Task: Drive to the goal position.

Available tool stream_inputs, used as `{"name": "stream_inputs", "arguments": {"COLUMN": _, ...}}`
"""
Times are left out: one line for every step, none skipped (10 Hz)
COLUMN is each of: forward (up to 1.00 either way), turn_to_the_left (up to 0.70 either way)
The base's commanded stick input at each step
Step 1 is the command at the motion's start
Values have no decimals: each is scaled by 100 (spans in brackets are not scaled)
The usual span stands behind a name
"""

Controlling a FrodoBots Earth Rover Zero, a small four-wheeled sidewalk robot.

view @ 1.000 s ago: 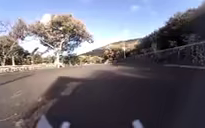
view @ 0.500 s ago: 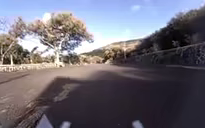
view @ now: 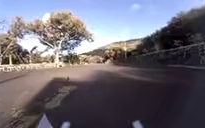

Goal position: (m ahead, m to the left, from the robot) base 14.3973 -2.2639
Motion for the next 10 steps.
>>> {"name": "stream_inputs", "arguments": {"forward": 69, "turn_to_the_left": 2}}
{"name": "stream_inputs", "arguments": {"forward": 69, "turn_to_the_left": 2}}
{"name": "stream_inputs", "arguments": {"forward": 69, "turn_to_the_left": 2}}
{"name": "stream_inputs", "arguments": {"forward": 69, "turn_to_the_left": 2}}
{"name": "stream_inputs", "arguments": {"forward": 69, "turn_to_the_left": 2}}
{"name": "stream_inputs", "arguments": {"forward": 69, "turn_to_the_left": 2}}
{"name": "stream_inputs", "arguments": {"forward": 69, "turn_to_the_left": 2}}
{"name": "stream_inputs", "arguments": {"forward": 69, "turn_to_the_left": 2}}
{"name": "stream_inputs", "arguments": {"forward": 69, "turn_to_the_left": 2}}
{"name": "stream_inputs", "arguments": {"forward": 69, "turn_to_the_left": 2}}
